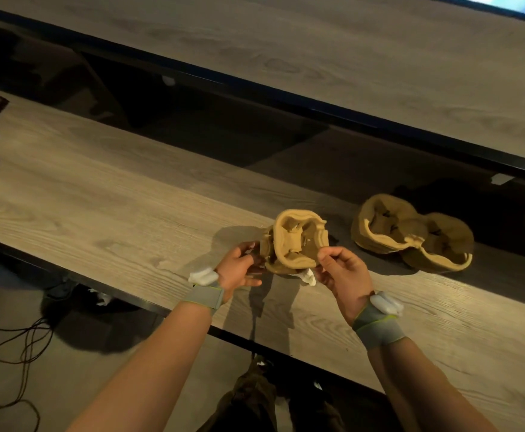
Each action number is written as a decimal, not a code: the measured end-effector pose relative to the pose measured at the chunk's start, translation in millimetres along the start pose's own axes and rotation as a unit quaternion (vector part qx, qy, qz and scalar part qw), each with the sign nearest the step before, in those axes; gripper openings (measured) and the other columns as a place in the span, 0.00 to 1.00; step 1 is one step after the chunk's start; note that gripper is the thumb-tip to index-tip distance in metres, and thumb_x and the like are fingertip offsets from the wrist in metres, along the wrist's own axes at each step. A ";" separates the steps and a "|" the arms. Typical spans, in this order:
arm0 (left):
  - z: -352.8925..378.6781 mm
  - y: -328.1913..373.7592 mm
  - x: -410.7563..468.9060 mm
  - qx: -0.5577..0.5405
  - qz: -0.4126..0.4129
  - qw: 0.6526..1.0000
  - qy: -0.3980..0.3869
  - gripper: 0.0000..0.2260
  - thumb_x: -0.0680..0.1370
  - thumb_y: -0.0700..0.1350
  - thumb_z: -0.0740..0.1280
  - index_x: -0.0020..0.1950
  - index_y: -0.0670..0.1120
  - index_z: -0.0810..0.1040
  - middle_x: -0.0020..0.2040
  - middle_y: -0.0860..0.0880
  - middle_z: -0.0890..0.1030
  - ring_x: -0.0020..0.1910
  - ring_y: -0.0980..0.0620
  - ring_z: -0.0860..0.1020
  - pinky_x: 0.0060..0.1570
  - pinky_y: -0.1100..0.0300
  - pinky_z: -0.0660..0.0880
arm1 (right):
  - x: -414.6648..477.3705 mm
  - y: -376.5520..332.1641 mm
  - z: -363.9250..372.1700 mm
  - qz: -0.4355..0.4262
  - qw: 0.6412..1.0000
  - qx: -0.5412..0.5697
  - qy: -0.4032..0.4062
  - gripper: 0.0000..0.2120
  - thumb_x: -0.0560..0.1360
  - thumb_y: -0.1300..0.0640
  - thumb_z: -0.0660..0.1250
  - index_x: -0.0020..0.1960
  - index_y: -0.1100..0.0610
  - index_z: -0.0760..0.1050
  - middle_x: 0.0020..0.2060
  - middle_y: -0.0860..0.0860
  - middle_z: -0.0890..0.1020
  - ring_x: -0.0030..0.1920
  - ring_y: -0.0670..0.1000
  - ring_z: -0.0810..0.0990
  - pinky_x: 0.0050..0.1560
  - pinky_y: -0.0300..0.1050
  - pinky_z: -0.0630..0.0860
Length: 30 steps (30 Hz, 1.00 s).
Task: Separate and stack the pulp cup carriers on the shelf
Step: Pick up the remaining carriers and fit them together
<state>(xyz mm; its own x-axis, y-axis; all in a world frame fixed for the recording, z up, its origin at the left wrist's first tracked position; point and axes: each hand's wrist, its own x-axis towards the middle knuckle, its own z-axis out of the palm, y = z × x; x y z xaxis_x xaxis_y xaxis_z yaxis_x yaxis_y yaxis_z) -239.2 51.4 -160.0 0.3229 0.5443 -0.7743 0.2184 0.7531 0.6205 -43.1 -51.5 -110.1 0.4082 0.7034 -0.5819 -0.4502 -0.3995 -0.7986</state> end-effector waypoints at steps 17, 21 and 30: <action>10.9 16.9 -3.7 0.065 0.150 0.987 -0.007 0.05 0.81 0.37 0.63 0.47 0.45 0.76 0.36 0.46 0.76 0.28 0.57 0.77 0.29 0.64 0.78 | 8.1 21.2 -0.7 0.006 0.998 -0.062 0.014 0.03 0.77 0.60 0.69 0.49 0.54 0.81 0.44 0.51 0.85 0.44 0.48 0.82 0.41 0.45 0.78; 11.3 10.8 7.0 0.055 0.130 0.990 0.002 0.05 0.79 0.36 0.65 0.52 0.44 0.73 0.37 0.45 0.77 0.26 0.58 0.78 0.28 0.63 0.79 | 18.7 25.1 -7.4 0.000 0.995 -0.089 0.037 0.07 0.76 0.60 0.70 0.53 0.54 0.76 0.48 0.53 0.83 0.45 0.52 0.82 0.40 0.47 0.78; -2.2 -1.9 18.1 0.271 0.193 0.940 0.076 0.10 0.76 0.47 0.71 0.48 0.56 0.69 0.37 0.45 0.74 0.28 0.50 0.77 0.25 0.57 0.75 | 48.2 40.9 -1.8 -0.036 0.964 -0.258 0.043 0.06 0.76 0.60 0.70 0.41 0.52 0.76 0.33 0.49 0.82 0.34 0.49 0.80 0.29 0.36 0.75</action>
<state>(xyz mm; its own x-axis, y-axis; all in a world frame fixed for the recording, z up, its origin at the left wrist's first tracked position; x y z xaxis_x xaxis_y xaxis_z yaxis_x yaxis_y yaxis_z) -235.7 60.7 -175.5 0.3482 0.8155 -0.4623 0.5621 0.2130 0.7991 -40.4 -34.9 -171.1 0.4977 0.6973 -0.5158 0.0284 -0.6074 -0.7939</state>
